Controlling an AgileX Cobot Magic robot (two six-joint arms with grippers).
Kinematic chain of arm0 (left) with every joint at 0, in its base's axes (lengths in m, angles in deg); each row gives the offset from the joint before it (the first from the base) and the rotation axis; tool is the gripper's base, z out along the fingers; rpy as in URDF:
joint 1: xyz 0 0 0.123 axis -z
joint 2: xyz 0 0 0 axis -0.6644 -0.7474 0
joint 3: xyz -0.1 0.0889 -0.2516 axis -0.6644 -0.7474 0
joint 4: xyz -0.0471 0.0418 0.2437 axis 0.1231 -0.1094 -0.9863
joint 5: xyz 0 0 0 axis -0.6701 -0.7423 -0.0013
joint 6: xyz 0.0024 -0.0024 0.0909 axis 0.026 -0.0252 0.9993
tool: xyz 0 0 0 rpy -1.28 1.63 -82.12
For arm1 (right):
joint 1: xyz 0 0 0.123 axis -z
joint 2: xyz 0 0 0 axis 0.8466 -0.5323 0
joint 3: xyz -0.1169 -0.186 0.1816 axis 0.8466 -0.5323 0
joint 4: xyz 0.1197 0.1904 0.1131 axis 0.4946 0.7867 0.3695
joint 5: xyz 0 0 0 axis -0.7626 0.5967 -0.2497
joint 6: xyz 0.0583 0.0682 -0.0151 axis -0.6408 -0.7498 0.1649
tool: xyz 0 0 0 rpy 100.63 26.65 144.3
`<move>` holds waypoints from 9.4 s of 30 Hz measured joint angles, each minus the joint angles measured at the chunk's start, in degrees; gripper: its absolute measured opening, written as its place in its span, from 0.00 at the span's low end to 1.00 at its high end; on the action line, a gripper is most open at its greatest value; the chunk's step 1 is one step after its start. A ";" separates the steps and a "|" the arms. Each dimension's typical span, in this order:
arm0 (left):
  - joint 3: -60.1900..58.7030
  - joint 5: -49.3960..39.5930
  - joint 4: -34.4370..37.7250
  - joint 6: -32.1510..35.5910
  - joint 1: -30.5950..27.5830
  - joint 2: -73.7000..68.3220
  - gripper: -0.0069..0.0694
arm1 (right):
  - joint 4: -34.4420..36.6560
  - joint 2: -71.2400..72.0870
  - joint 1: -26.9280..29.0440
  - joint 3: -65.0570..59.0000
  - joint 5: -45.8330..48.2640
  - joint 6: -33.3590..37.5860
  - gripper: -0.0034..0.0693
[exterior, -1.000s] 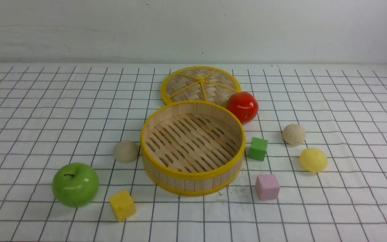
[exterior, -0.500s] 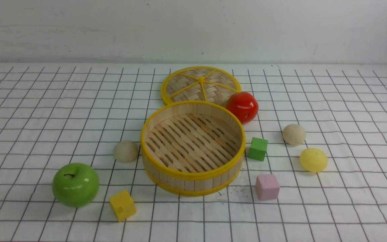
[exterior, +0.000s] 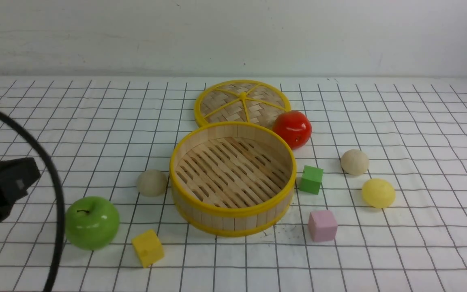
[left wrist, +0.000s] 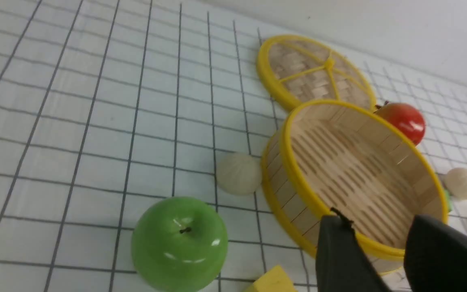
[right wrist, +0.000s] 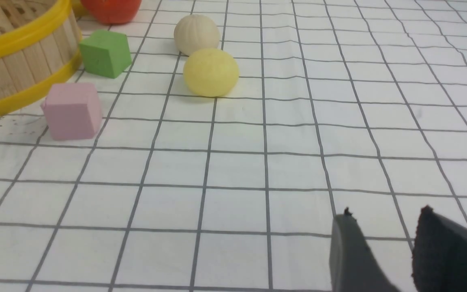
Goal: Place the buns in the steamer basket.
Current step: Use the left arm to grab a steamed stuffed bun, then use the left arm to put the steamed stuffed bun into the steamer, then use the right arm to grab a steamed stuffed bun
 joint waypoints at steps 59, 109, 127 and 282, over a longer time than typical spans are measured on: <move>61.15 -39.82 0.96 4.69 0.00 -67.77 0.40 | 0.05 0.00 0.00 0.00 0.00 0.00 0.38; 61.99 -36.02 -1.44 4.66 0.00 -72.70 0.08 | -0.01 0.00 0.00 0.00 0.00 0.00 0.38; 61.99 -31.90 8.56 12.92 7.38 -62.70 0.08 | 0.04 0.00 0.00 0.00 0.00 0.00 0.38; -35.22 -5.08 -23.62 -12.44 -6.71 44.02 0.12 | -0.01 0.00 0.00 0.00 0.00 0.00 0.38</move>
